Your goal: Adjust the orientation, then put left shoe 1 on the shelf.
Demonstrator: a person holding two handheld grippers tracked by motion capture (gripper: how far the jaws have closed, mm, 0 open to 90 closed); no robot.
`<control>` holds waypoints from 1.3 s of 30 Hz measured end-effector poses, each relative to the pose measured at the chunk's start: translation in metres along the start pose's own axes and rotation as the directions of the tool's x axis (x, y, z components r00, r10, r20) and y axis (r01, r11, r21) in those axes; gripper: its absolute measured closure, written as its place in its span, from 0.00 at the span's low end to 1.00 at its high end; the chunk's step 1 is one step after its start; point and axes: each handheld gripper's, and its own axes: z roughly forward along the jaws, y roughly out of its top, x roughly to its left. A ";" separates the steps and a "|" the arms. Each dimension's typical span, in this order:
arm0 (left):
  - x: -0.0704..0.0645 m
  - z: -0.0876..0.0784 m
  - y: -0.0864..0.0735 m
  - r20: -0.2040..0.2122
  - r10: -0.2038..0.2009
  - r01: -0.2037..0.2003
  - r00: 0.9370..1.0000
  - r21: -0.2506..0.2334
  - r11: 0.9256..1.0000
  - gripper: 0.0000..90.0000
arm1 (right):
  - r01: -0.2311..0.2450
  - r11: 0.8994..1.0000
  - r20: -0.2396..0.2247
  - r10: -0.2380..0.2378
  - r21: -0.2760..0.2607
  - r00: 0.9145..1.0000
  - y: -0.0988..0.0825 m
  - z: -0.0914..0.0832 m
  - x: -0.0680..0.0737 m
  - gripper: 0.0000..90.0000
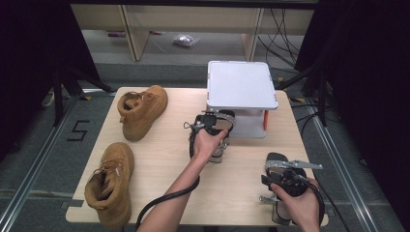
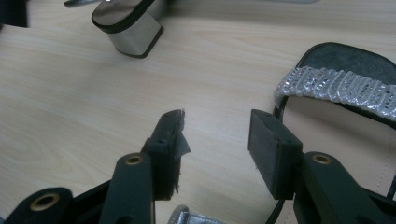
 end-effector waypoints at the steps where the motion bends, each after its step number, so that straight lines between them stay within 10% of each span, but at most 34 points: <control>1: 0.002 -0.014 0.000 0.012 0.018 -0.017 1.000 -0.011 1.000 0.44 | -0.002 1.000 0.013 0.002 0.004 1.000 0.001 -0.001 0.001 0.62; 9: 0.008 -0.068 0.013 0.089 0.149 -0.137 0.985 -0.130 0.982 0.92 | -0.001 1.000 0.002 0.001 0.017 1.000 0.004 -0.001 0.004 0.63; 11: 0.007 -0.079 0.027 0.074 0.208 -0.185 0.975 -0.244 0.952 0.99 | 0.008 1.000 0.001 -0.008 0.009 1.000 0.005 0.001 0.006 0.64; 12: 0.007 -0.079 0.027 0.074 0.208 -0.185 0.975 -0.244 0.952 0.99 | 0.008 1.000 0.001 -0.008 0.009 1.000 0.005 0.001 0.006 0.64; 13: 0.008 -0.079 0.038 0.065 0.238 -0.207 0.969 -0.312 0.927 0.99 | 0.034 0.999 0.005 -0.034 -0.002 0.999 0.005 0.005 0.007 0.66; 14: 0.008 -0.079 0.038 0.065 0.238 -0.207 0.969 -0.312 0.927 0.99 | 0.034 0.999 0.005 -0.034 -0.002 0.999 0.005 0.005 0.007 0.66; 15: 0.009 -0.076 0.049 0.058 0.271 -0.233 0.961 -0.361 0.903 0.99 | 0.039 0.999 -0.011 -0.039 -0.006 0.999 0.006 0.009 0.011 0.69; 22: 0.012 -0.056 0.072 0.039 0.284 -0.251 0.958 -0.366 0.896 0.99 | 0.051 0.999 -0.025 -0.051 0.011 0.998 0.009 0.016 0.018 0.72; 26: 0.015 -0.038 0.072 0.021 0.269 -0.246 0.963 -0.334 0.910 0.99 | 0.050 0.999 -0.047 -0.050 -0.006 0.998 0.007 0.018 0.023 0.74; 39: 0.013 -0.035 0.074 0.019 0.282 -0.262 0.959 -0.316 0.912 0.99 | 0.102 0.994 -0.077 -0.099 0.038 0.992 0.020 0.040 0.052 1.00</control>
